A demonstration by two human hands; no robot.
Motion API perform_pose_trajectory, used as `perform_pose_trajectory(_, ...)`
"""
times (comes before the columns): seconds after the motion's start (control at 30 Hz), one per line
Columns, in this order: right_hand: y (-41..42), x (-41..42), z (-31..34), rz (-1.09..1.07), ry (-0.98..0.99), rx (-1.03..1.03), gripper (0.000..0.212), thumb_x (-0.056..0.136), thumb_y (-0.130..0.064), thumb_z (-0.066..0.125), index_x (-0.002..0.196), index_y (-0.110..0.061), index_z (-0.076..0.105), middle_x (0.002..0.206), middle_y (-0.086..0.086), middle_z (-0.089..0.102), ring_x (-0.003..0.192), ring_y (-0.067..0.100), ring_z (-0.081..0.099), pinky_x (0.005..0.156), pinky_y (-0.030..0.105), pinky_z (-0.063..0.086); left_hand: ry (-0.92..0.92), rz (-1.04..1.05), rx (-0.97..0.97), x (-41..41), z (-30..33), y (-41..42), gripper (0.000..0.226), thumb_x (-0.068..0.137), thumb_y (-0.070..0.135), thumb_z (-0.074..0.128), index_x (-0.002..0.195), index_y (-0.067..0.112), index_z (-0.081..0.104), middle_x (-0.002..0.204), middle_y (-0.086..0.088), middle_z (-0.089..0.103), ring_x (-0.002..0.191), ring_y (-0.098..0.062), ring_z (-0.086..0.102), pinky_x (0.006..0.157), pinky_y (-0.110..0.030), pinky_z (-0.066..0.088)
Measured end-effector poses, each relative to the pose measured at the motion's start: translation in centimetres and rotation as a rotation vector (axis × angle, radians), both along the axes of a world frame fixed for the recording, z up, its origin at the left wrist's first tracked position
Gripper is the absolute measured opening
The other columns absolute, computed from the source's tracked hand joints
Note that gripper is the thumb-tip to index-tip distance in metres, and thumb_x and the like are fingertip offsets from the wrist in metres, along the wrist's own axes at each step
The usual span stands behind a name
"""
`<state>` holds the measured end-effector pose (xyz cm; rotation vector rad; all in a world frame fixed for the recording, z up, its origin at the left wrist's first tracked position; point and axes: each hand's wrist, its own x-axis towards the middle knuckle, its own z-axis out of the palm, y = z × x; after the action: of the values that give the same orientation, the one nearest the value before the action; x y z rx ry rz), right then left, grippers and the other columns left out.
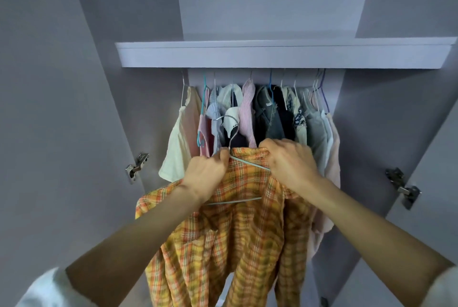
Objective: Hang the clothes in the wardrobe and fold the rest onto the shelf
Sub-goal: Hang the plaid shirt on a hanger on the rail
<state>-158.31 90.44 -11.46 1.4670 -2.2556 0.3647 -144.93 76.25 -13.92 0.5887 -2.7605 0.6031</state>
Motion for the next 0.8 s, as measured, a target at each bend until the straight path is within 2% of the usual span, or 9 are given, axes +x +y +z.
perform_pose_trajectory(0.07,0.5,-0.4,0.6,0.053,-0.050,0.004,0.033,0.092,-0.021,0.041,0.122,-0.028,0.054,0.102,-0.004,0.068,0.089,0.019,0.063,0.071,0.036,0.050,0.052,0.040,0.032,0.0,0.3,-0.6,0.051,0.085,-0.001,0.041,0.134,0.005,0.027,0.099,-0.007,0.064,0.081,-0.033,0.065,0.058,-0.035,0.035)
perform_pose_trajectory(0.17,1.9,-0.7,0.0,0.218,-0.359,0.074,0.043,0.092,-0.050,0.032,0.116,-0.032,0.062,0.081,-0.012,0.067,0.065,0.000,0.056,0.065,0.033,0.050,0.148,0.065,0.063,0.6,0.9,-1.4,0.047,0.084,0.002,0.042,0.130,0.010,0.033,0.101,-0.006,0.065,0.082,-0.035,0.065,0.058,-0.034,0.033)
perform_pose_trajectory(0.23,2.7,-1.9,-1.3,0.214,-0.388,-0.012,0.046,0.094,-0.047,0.034,0.116,-0.022,0.065,0.100,-0.007,0.068,0.092,0.007,0.060,0.081,0.036,0.050,0.218,0.045,0.082,1.2,1.1,-1.8,0.042,0.083,0.005,0.045,0.124,0.011,0.039,0.097,-0.006,0.066,0.078,-0.036,0.064,0.056,-0.033,0.032)
perform_pose_trajectory(0.33,3.2,-3.7,-3.5,0.118,-0.284,0.037,0.041,0.098,-0.032,0.041,0.136,-0.018,0.047,0.135,-0.001,0.051,0.125,0.017,0.043,0.103,0.036,0.036,0.318,-0.027,0.131,1.8,1.8,-1.7,0.028,0.085,0.008,0.053,0.113,0.009,0.050,0.086,-0.009,0.066,0.067,-0.038,0.063,0.052,-0.031,0.031)
perform_pose_trajectory(0.4,3.3,-4.2,-4.6,0.105,-0.270,0.083,0.037,0.099,-0.030,0.040,0.133,-0.017,0.048,0.126,0.000,0.054,0.117,0.019,0.050,0.096,0.034,0.040,0.397,-0.089,0.137,1.9,2.2,-1.3,0.020,0.083,0.004,0.061,0.103,0.006,0.056,0.076,-0.010,0.066,0.054,-0.038,0.060,0.047,-0.029,0.030)
perform_pose_trajectory(0.47,3.8,-4.0,-5.3,0.130,-0.277,0.053,0.024,0.099,-0.029,0.040,0.110,-0.017,0.057,0.101,-0.004,0.057,0.092,0.016,0.057,0.077,0.032,0.045,0.461,-0.157,0.110,1.7,2.5,-0.7,0.018,0.079,0.001,0.069,0.094,0.005,0.060,0.063,-0.009,0.064,0.043,-0.035,0.056,0.040,-0.028,0.031)
perform_pose_trajectory(0.53,5.1,-3.9,-6.0,0.166,-0.300,0.041,0.014,0.098,-0.031,0.043,0.086,-0.025,0.049,0.079,-0.012,0.048,0.070,0.009,0.051,0.062,0.028,0.042,0.519,-0.230,0.128,1.1,2.5,-0.2,0.016,0.078,0.004,0.073,0.090,0.006,0.063,0.057,-0.007,0.062,0.039,-0.033,0.055,0.036,-0.028,0.037)
perform_pose_trajectory(0.63,8.0,-4.0,-7.4,0.144,-0.325,0.091,0.022,0.094,-0.043,0.043,0.076,-0.033,0.035,0.069,-0.015,0.042,0.061,0.006,0.044,0.054,0.022,0.034,0.529,-0.289,0.290,-0.5,1.6,0.6,0.014,0.086,0.014,0.066,0.099,0.007,0.064,0.069,-0.009,0.068,0.054,-0.035,0.063,0.047,-0.037,0.048)
perform_pose_trajectory(0.8,11.9,-4.7,-9.0,-0.010,-0.405,0.188,0.019,0.095,-0.052,0.032,0.087,-0.037,0.041,0.071,-0.019,0.047,0.065,-0.001,0.047,0.059,0.014,0.033,0.492,-0.380,0.559,-4.5,-0.6,2.5,0.027,0.096,0.023,0.051,0.116,0.009,0.062,0.103,-0.008,0.069,0.092,-0.030,0.065,0.081,-0.041,0.050)
